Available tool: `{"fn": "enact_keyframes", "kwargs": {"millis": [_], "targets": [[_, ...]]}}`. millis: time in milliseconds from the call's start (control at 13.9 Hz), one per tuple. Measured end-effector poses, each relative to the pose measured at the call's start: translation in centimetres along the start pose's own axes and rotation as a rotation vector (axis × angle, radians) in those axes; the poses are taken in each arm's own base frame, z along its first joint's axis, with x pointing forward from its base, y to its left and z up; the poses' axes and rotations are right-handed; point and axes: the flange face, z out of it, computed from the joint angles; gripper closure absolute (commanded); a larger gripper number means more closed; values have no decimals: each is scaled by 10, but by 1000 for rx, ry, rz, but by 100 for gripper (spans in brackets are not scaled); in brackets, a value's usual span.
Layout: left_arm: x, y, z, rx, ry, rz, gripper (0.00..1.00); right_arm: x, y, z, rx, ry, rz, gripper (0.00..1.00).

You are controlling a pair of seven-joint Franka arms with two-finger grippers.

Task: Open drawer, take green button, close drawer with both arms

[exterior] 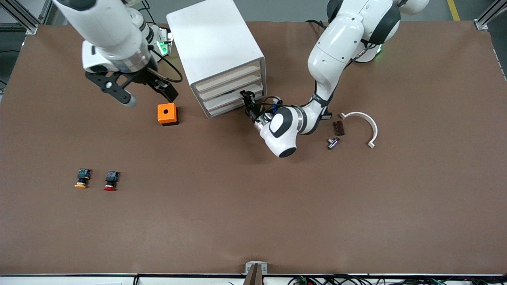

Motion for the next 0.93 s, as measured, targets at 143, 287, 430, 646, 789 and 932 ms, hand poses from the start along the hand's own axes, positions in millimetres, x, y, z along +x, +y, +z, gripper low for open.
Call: {"fn": "enact_keyframes", "kwargs": {"millis": [143,287,430,646,789,932], "targets": [[0,1,-22,-26,-15,5,100,-11,-18,18,-16,-3,48,0],[6,5,-51,-43,-44,3,100,-26,-38,39,-27,-1,108,0],[13,9,-81,-59,-77,-5,100,-48,-63,64,-30,6,193,0],[15,9,-106,-92,-99,-1,100,-75,-95,106,-43,14,317,0],[16,9,-115,-107,-104,-1,100,-85,-112,137,-57,19,374,0],[17,9,-125,-122,-110,9,100,-95,-127,165,-67,22,387,0]]}}
